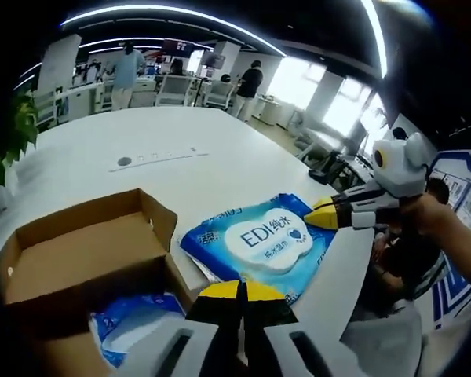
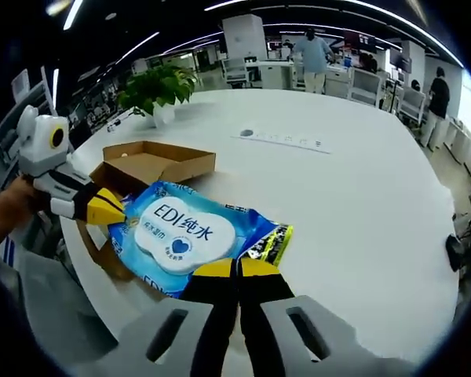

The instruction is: Operate the shoe box by opening the lid, removing the specified soft item, and placing it in the target area until the item is outside and the box remains undamaged.

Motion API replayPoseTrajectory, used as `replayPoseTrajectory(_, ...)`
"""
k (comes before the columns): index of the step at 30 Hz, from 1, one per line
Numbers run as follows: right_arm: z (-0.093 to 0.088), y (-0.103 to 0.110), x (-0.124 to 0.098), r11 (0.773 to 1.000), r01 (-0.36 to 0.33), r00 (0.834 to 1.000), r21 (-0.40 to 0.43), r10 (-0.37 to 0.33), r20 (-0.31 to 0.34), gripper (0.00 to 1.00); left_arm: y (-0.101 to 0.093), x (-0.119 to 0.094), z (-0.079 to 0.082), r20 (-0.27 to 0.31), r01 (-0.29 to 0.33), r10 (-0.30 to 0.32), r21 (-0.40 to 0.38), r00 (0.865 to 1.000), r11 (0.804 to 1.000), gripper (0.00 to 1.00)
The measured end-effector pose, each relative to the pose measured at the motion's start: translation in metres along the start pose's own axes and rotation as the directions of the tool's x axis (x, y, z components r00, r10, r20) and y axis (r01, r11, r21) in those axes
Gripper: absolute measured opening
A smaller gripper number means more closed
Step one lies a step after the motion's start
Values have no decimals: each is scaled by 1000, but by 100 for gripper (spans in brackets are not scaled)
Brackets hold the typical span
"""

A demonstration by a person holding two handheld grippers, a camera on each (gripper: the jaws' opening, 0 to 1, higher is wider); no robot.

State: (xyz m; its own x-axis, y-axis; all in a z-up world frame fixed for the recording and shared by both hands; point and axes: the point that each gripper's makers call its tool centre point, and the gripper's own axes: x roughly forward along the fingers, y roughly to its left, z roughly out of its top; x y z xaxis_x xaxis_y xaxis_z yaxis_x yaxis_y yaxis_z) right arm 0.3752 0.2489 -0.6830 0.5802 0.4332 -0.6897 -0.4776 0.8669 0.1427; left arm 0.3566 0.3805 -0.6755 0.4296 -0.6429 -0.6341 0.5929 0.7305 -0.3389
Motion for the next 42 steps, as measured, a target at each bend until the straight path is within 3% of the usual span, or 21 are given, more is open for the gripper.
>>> replayPoseTrajectory(21, -11, -33, 48, 1000, 9, 998, -6, -9, -56, 0, 22, 48, 0, -132, -37, 53, 120, 990, 992, 0)
replayPoseTrajectory(29, -14, -40, 62, 1000, 18, 998, -11, -19, -58, 0, 30, 61, -5, -200, -47, 95, 228, 975, 972, 0)
replayPoseTrajectory(42, -22, -45, 74, 999, 38, 998, 3, -38, -43, 0, 35, 71, -9, -228, -51, 129, 321, 965, 946, 0)
